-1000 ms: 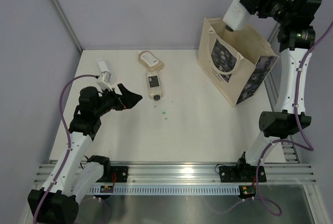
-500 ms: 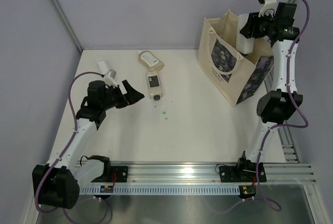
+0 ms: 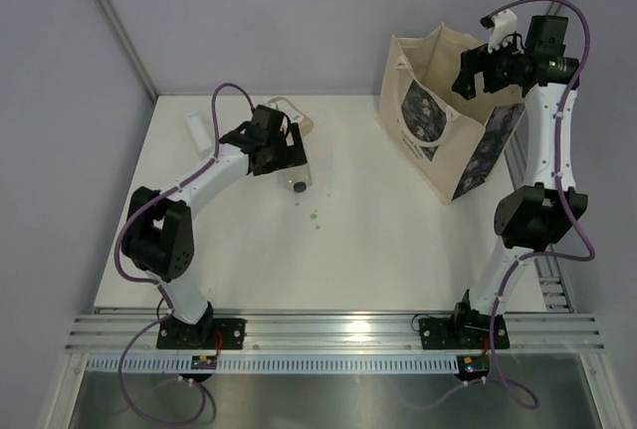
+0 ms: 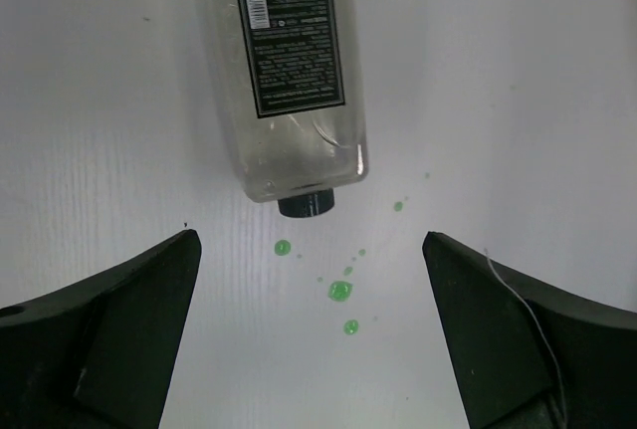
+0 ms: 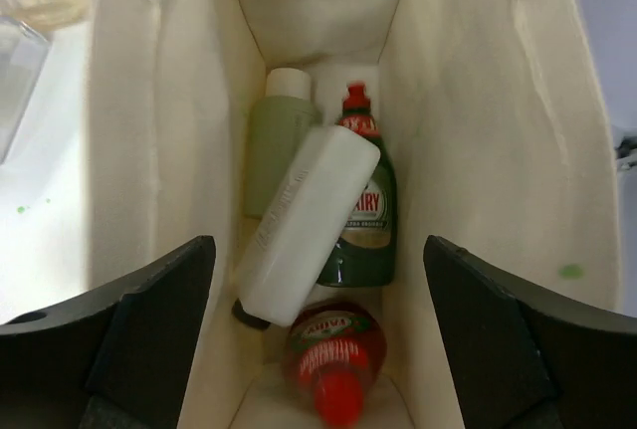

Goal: Place the personal care products into the canvas bag

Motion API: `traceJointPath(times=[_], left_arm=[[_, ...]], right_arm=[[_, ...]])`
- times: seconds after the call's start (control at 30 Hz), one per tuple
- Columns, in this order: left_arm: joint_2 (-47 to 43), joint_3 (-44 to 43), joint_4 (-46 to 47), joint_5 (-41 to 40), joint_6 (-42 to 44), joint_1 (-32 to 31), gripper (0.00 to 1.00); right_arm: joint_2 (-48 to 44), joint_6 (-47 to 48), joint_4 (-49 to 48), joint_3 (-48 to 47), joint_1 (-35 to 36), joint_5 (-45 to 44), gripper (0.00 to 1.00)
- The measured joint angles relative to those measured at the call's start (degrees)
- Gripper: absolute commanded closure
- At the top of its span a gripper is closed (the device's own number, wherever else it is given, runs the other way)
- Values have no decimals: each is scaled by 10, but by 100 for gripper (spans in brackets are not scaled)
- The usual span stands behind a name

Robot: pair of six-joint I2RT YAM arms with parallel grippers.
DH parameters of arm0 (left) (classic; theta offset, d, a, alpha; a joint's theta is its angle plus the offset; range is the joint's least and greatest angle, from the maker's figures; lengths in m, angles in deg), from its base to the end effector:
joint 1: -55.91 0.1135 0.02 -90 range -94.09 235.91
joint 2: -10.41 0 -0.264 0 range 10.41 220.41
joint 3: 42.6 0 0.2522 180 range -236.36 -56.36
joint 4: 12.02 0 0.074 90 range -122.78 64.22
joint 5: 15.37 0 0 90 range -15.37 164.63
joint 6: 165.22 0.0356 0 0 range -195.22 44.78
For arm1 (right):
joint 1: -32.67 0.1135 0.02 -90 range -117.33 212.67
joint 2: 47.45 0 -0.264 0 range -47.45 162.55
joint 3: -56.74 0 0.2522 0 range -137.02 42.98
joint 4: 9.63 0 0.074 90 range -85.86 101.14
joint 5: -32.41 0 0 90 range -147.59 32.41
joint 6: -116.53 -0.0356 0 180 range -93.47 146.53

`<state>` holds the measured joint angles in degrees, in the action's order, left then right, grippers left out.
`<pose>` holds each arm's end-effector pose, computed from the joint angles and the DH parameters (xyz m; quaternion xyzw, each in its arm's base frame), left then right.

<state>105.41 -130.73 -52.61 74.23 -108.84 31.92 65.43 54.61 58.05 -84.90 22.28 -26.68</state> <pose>0.3359 -0.1492 0.2656 -0.0795 0.9285 -0.1719 0.3194 0.4214 -0.0587 0.4124 -0.2472 0.8417 0.0901 0.4716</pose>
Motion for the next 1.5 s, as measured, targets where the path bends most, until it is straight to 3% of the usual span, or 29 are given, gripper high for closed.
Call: traceJointPath(times=[0.17, 0.33, 0.67, 0.77, 0.8, 0.9, 0.93, 0.97, 1.13, 1.3, 1.5], left_arm=[[121, -108, -75, -104, -19, -26, 7], [196, -163, -105, -141, -24, -41, 8], [345, -317, -165, -160, -24, -60, 14], [352, -310, -172, -160, -28, -60, 32], [351, -306, -171, -159, -30, -60, 50], [337, -279, -148, -156, -27, -60, 76], [329, -266, -139, -153, -25, -60, 94], [320, -251, -130, -149, -22, -60, 100], [223, -105, -52, -93, -2, -58, 100], [45, 94, 30, 52, 0, -49, 100], [-100, 253, 189, 203, -28, -42, 100]], right_arm=[[-70, -8, -6, 1, 0, 7, 0], [-137, -30, -25, 39, 0, 55, 0], [-244, -96, -106, 249, 1, 188, 1], [-262, -102, -121, 290, 2, 221, 1], [-270, -103, -126, 305, 2, 232, 0], [-301, -107, -152, 356, 3, 266, 1], [-309, -114, -163, 370, 4, 280, 0], [-317, -121, -172, 382, 5, 303, 0], [-305, -127, -171, 390, 28, 355, 10], [-305, -145, -174, 429, 128, 310, 13], [-284, -255, -202, 476, 221, 209, 15]])
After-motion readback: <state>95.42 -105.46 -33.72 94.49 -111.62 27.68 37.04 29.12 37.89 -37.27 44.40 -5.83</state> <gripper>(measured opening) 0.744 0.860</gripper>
